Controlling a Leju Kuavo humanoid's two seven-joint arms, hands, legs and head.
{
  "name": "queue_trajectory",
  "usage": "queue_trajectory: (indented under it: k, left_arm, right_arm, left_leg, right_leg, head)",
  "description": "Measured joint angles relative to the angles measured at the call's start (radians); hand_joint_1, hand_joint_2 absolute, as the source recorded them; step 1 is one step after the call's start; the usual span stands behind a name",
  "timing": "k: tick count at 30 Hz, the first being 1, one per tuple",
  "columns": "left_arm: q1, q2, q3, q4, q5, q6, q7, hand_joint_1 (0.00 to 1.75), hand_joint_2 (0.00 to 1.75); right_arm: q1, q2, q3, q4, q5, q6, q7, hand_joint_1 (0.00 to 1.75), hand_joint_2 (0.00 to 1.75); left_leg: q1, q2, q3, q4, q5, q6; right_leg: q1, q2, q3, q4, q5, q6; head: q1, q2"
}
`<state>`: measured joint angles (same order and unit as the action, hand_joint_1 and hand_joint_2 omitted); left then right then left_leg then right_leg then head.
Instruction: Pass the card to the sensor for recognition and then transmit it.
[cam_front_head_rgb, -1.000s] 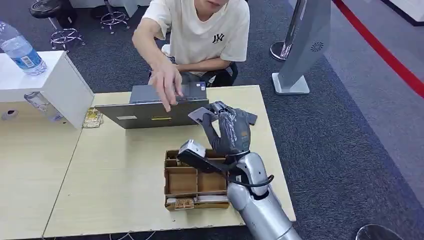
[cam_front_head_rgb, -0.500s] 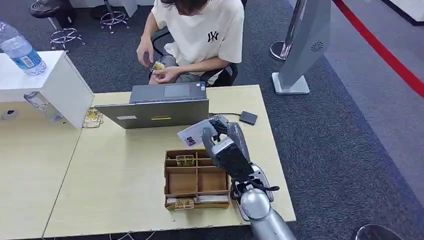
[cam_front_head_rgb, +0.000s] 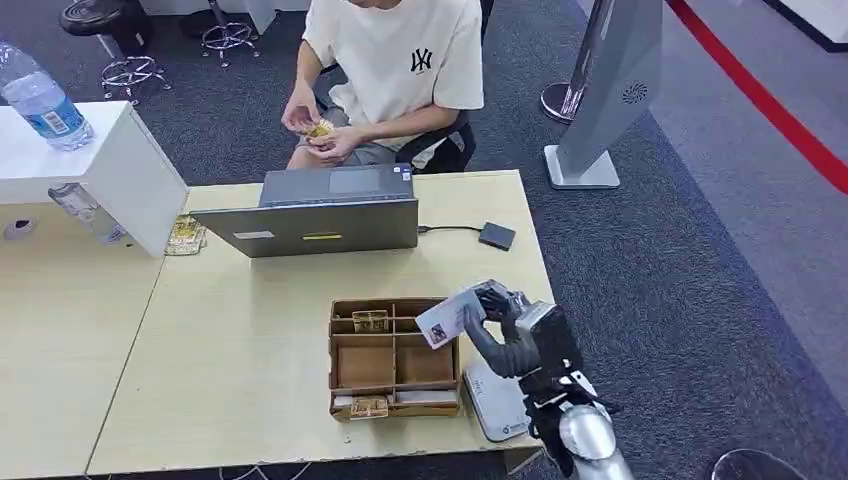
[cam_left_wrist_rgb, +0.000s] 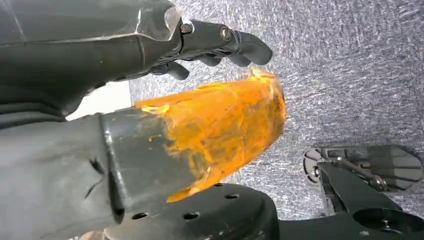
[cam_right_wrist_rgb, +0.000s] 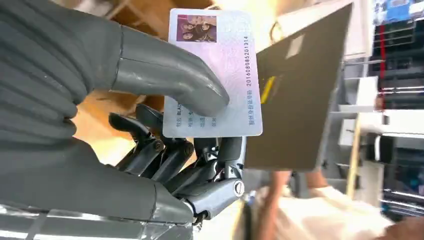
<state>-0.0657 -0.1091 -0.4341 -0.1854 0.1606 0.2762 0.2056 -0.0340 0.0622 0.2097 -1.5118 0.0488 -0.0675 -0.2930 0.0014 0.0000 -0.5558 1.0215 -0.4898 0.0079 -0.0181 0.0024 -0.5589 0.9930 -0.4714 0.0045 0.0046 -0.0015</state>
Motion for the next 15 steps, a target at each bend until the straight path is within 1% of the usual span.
queue_trajectory:
  k: [2,5,7,10,12,15]
  left_arm:
    - [0.000,0.000,0.006,0.000,0.000,0.000,-0.002,0.00,0.00]
    - [0.000,0.000,0.011,0.000,0.002,0.001,-0.003,0.00,0.00]
    - [0.000,0.000,0.014,0.000,0.005,0.004,-0.005,0.00,0.00]
    - [0.000,0.000,0.021,0.000,0.014,0.009,-0.005,0.00,0.00]
    - [0.000,0.000,0.026,0.000,0.016,0.009,-0.005,0.00,0.00]
    - [0.000,0.000,0.034,0.000,0.018,0.009,-0.005,0.00,0.00]
  right_arm:
    - [0.010,-0.011,-0.029,0.002,-0.013,0.011,0.000,1.75,1.75]
    - [0.015,-0.022,-0.050,0.007,-0.026,0.021,0.003,1.75,1.75]
    - [0.018,-0.029,-0.074,0.019,-0.060,0.042,0.019,1.75,1.75]
    - [0.016,-0.053,-0.127,0.065,-0.116,0.096,0.024,1.75,1.75]
    - [0.009,-0.073,-0.162,0.110,-0.104,0.117,0.023,1.75,1.75]
    - [0.002,-0.098,-0.199,0.168,-0.060,0.128,0.019,1.75,1.75]
  left_leg:
    - [0.000,0.000,0.000,0.000,0.000,0.000]
    - [0.000,0.000,0.001,0.000,0.000,0.000]
    - [0.000,0.000,0.000,0.000,0.000,0.000]
    - [0.000,0.000,0.000,0.000,0.000,0.000]
    - [0.000,0.000,0.000,0.000,0.000,0.000]
    - [0.000,0.000,0.000,0.000,0.000,0.000]
  right_leg:
    - [0.000,0.000,0.000,0.000,0.000,0.000]
    - [0.000,0.000,0.000,0.000,0.000,0.000]
    - [0.000,0.000,0.000,0.000,0.000,0.000]
    - [0.000,0.000,0.000,0.000,0.000,0.000]
    - [0.000,0.000,0.000,0.000,0.000,0.000]
    - [0.000,0.000,0.000,0.000,0.000,0.000]
  head:
    - [0.000,0.000]
    - [0.000,0.000]
    - [0.000,0.000]
    - [0.000,0.000]
    - [0.000,0.000]
    - [0.000,0.000]
